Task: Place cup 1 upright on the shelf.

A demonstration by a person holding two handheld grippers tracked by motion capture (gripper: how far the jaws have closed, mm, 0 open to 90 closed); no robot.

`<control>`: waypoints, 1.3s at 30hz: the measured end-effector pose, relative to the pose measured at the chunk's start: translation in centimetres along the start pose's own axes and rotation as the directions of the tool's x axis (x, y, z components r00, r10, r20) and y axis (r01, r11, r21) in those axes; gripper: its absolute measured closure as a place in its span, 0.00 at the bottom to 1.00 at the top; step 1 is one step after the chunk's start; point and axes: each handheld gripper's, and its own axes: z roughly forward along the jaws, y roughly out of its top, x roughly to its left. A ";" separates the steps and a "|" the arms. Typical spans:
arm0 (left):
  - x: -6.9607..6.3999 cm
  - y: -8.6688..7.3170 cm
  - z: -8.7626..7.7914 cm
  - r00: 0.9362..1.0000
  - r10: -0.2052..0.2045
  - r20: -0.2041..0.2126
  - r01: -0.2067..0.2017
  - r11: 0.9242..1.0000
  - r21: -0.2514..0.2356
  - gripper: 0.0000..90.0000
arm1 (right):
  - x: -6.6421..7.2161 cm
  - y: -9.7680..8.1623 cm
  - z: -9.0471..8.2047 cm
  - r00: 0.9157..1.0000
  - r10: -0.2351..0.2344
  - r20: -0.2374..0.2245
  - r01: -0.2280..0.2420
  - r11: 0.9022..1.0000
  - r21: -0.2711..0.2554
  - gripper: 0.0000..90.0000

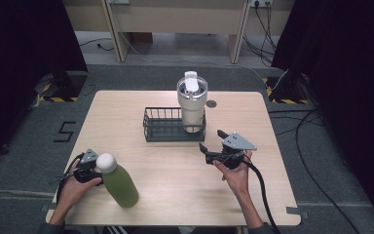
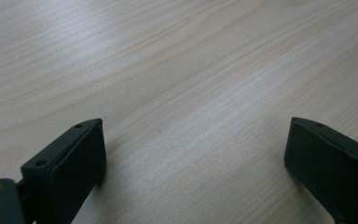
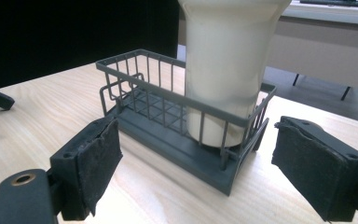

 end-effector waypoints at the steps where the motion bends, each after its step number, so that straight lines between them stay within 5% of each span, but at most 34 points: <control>1: 0.0 0.0 0.0 1.000 0.000 0.000 0.000 1.000 0.000 0.05 | 0.0 -0.1 -0.2 1.000 0.002 -0.003 -0.002 1.000 0.004 0.17; 23: 0.0 0.0 0.0 1.000 0.000 0.000 0.000 1.000 -0.001 0.05 | 0.1 -4.1 -3.0 1.000 -0.007 0.014 0.006 0.995 0.104 0.17; 39: 0.0 0.0 0.0 1.000 0.001 0.001 -0.001 1.000 -0.002 0.06 | 0.6 -5.5 -4.4 1.000 0.023 -0.011 -0.021 0.992 0.122 0.17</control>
